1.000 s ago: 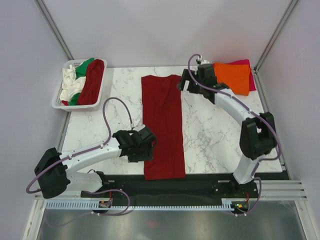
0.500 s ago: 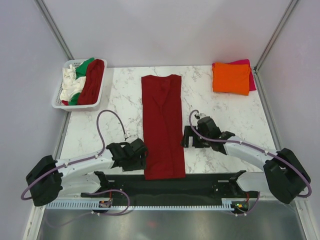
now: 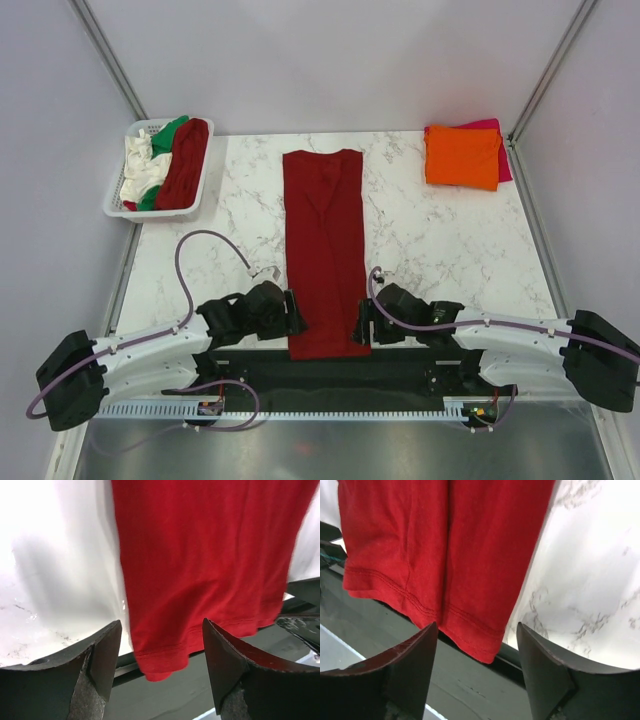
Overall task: Fold and stack the t-shirts
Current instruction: Fold the tshirt
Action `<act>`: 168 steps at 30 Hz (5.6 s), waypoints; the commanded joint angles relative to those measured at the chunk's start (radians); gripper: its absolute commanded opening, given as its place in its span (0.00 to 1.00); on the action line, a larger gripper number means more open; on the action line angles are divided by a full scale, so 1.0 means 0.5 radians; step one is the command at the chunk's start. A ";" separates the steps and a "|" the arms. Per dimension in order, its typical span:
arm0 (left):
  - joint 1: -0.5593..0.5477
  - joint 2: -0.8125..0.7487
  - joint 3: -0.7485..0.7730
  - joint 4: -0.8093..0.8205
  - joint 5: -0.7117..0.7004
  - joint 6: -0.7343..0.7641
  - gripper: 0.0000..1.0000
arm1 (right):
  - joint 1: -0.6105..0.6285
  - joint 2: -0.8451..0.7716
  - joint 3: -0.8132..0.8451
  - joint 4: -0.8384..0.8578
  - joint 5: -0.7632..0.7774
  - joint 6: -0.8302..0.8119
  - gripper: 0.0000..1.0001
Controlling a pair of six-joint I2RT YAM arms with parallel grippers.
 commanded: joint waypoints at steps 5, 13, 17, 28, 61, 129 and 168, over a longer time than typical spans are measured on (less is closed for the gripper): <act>-0.003 -0.040 -0.102 0.242 0.079 -0.102 0.72 | 0.198 -0.017 -0.021 -0.192 0.277 0.324 0.66; -0.003 0.147 -0.130 0.361 0.211 -0.108 0.67 | 0.254 0.059 -0.003 -0.192 0.356 0.364 0.51; -0.003 0.178 -0.182 0.386 0.211 -0.148 0.53 | 0.251 0.072 -0.015 -0.146 0.363 0.368 0.37; -0.003 -0.061 -0.011 -0.120 0.098 -0.044 0.68 | 0.269 0.106 -0.043 -0.048 0.335 0.374 0.00; -0.037 -0.178 0.002 -0.294 0.285 -0.160 0.03 | 0.355 0.020 0.126 -0.459 0.501 0.386 0.00; 1.040 1.743 2.061 -0.516 0.211 0.920 0.49 | -0.992 1.682 2.105 -0.410 -0.116 -0.893 0.19; 1.163 2.091 3.032 -0.942 -0.087 1.030 0.67 | -1.317 1.902 2.922 -0.864 0.044 -1.120 0.91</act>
